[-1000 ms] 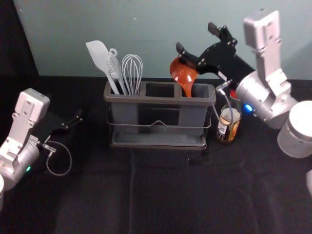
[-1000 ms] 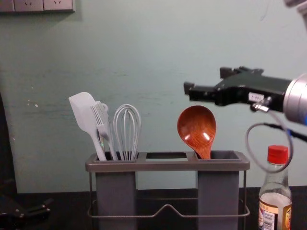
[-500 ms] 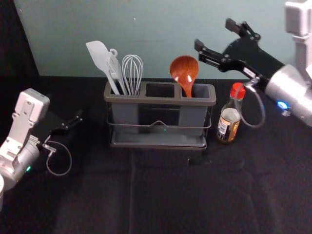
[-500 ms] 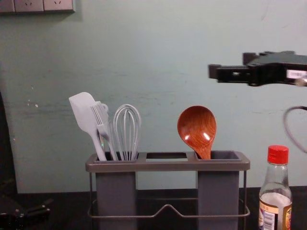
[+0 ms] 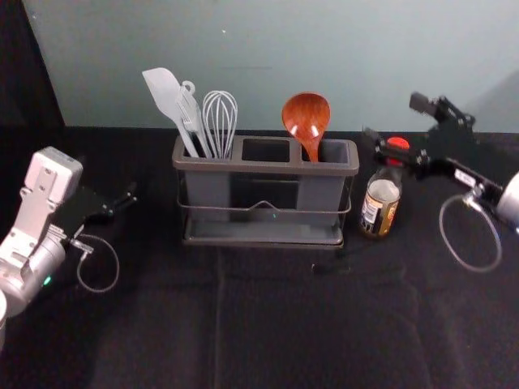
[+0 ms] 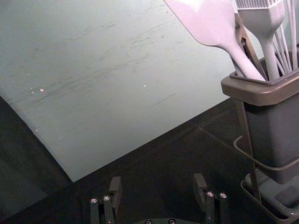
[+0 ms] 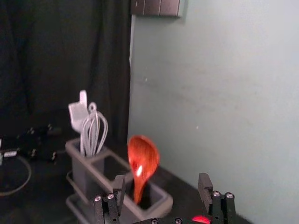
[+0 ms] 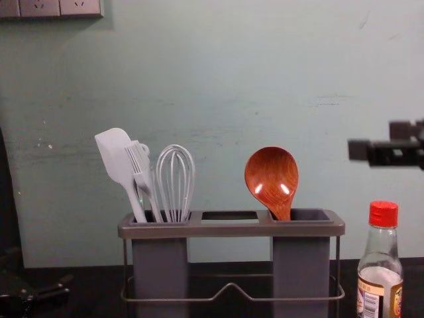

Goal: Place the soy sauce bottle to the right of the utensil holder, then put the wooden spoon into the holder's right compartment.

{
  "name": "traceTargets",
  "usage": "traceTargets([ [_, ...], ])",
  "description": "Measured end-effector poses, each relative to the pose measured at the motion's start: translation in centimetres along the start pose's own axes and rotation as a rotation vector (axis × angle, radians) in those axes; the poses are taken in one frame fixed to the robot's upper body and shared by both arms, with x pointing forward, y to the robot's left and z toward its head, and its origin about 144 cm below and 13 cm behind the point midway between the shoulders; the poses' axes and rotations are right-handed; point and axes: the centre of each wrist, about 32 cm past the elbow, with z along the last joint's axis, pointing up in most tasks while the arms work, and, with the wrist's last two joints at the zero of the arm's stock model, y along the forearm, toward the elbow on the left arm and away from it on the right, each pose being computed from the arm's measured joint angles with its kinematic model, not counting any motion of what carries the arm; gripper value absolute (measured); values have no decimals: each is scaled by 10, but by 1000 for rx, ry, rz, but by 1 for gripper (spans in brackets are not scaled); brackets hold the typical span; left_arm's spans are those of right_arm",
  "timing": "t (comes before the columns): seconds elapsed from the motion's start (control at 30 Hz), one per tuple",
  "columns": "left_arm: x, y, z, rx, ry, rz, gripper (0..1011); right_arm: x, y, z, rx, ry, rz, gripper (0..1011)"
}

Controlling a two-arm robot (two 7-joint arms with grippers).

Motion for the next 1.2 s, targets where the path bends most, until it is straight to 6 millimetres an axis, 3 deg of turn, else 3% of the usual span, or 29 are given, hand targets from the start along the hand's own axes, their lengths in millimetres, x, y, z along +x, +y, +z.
traceTargets([
  [0.47,0,0,0,0,0,0,1005,-7,-25,-37,-118,61,41,1002],
  [1.2,0,0,0,0,0,0,1004,-32,-17,-97,-98,64,-30,1002],
])
